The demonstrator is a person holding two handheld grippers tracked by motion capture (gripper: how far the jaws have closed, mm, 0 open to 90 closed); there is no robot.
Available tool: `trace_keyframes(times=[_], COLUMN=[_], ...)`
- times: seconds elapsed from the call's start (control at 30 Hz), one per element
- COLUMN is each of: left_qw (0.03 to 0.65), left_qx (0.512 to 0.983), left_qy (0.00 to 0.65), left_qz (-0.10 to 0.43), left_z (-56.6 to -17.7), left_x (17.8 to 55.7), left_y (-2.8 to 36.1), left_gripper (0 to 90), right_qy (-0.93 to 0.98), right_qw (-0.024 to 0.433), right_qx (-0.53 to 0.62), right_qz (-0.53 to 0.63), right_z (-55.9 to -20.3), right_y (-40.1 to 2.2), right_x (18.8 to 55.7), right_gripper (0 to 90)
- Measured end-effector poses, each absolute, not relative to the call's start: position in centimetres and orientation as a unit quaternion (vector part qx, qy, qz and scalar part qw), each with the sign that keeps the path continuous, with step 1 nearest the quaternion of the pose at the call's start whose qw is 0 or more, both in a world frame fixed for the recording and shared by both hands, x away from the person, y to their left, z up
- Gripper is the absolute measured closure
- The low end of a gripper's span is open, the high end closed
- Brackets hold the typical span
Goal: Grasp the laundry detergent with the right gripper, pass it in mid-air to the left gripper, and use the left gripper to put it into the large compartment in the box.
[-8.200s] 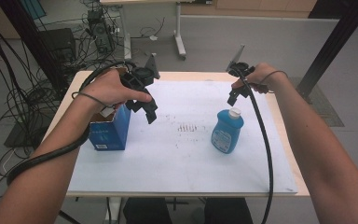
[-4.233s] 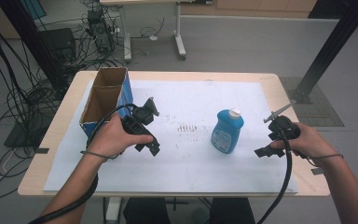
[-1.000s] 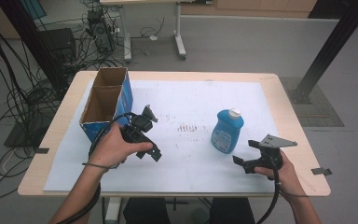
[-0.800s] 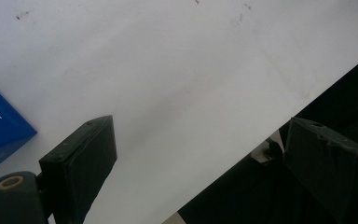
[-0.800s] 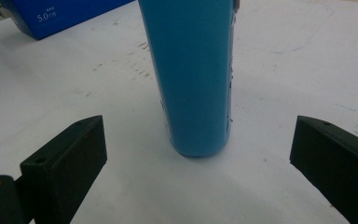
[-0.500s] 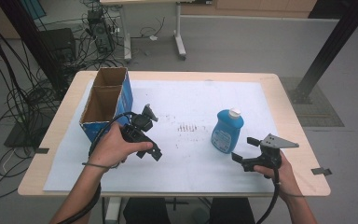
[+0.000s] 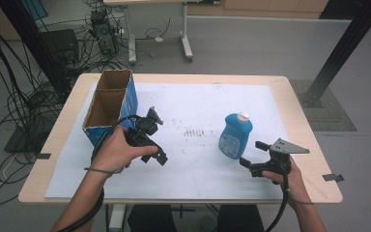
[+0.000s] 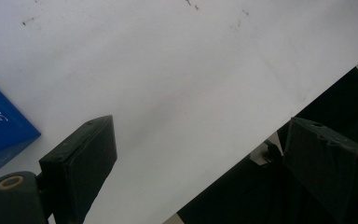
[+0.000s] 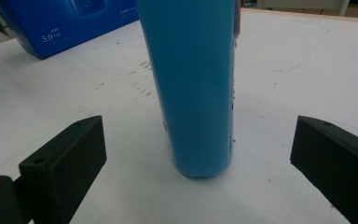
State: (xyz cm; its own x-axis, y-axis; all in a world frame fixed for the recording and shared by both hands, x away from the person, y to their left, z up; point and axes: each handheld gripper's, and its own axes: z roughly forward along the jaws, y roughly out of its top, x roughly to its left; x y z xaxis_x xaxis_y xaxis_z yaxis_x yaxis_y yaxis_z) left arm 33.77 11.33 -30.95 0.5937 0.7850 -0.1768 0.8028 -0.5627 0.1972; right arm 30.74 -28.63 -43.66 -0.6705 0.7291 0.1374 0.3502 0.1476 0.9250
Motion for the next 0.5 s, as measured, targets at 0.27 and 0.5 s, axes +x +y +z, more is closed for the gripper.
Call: trace_keyframes(times=[0.27,0.5], left_qw=[0.129,0.128], left_qx=[0.883,0.883], left_qy=[0.449,0.450], left_qz=[-0.035,-0.036], left_z=[-31.02,-30.98], left_x=[33.74,33.69], left_y=[11.34,11.41], left_gripper=[9.8,9.8], right_qy=[0.737,0.740], right_qw=[0.175,0.178], right_qx=[0.364,0.363], right_qz=[0.542,0.538], right_z=[-43.65,-43.66], right_y=[-28.24,-27.81], right_x=[30.86,31.39], right_gripper=[3.1,3.5])
